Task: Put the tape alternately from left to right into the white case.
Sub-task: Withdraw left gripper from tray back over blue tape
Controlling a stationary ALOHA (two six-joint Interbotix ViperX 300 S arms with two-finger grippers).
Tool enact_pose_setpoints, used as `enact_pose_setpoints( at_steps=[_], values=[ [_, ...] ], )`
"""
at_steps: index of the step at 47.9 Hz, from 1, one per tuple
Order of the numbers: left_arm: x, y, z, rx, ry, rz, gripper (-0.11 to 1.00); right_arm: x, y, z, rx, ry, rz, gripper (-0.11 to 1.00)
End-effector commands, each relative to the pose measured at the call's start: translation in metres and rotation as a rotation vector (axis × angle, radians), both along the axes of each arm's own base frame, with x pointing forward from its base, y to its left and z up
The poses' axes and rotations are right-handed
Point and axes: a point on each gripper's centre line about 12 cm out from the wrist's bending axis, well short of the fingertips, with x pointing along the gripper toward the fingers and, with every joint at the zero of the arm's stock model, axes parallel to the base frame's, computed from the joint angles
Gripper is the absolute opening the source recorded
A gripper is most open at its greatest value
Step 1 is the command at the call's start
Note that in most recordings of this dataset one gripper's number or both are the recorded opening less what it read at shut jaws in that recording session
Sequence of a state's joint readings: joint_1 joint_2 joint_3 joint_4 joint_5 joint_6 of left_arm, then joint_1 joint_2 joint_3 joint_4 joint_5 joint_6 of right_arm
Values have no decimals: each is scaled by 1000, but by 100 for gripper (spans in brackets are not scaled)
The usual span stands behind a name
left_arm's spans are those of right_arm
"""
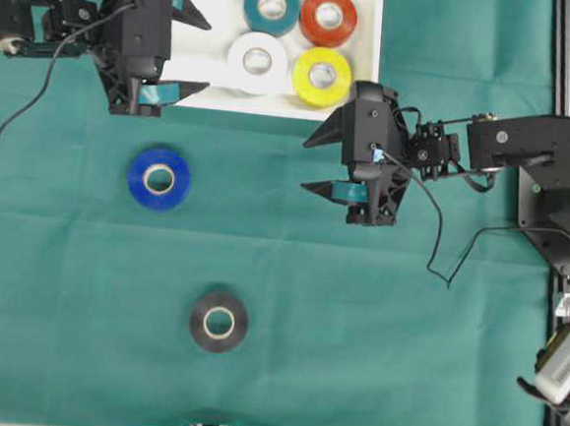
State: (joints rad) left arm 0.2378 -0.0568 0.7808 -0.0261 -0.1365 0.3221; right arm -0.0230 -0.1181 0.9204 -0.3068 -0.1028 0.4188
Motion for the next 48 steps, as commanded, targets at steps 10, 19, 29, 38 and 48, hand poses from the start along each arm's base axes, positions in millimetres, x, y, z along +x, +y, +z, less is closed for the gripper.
enact_pose_setpoints(
  at_steps=[10,19,29,38,48],
  values=[
    [-7,-29,8,-41,-29,-46,62,5,0,17,0,-58,2,76],
    [-11,-46,4,-68,-20,-74,62,6,1,19,2,-76,6,76],
    [-16,-51,0,-96,-9,-70,62,7,1,20,9,-96,9,76],
    [-21,-53,-6,-105,8,-67,62,9,7,23,17,-124,27,76],
    [-23,-62,-9,-119,21,-86,62,11,22,27,27,-160,78,76]
  ],
)
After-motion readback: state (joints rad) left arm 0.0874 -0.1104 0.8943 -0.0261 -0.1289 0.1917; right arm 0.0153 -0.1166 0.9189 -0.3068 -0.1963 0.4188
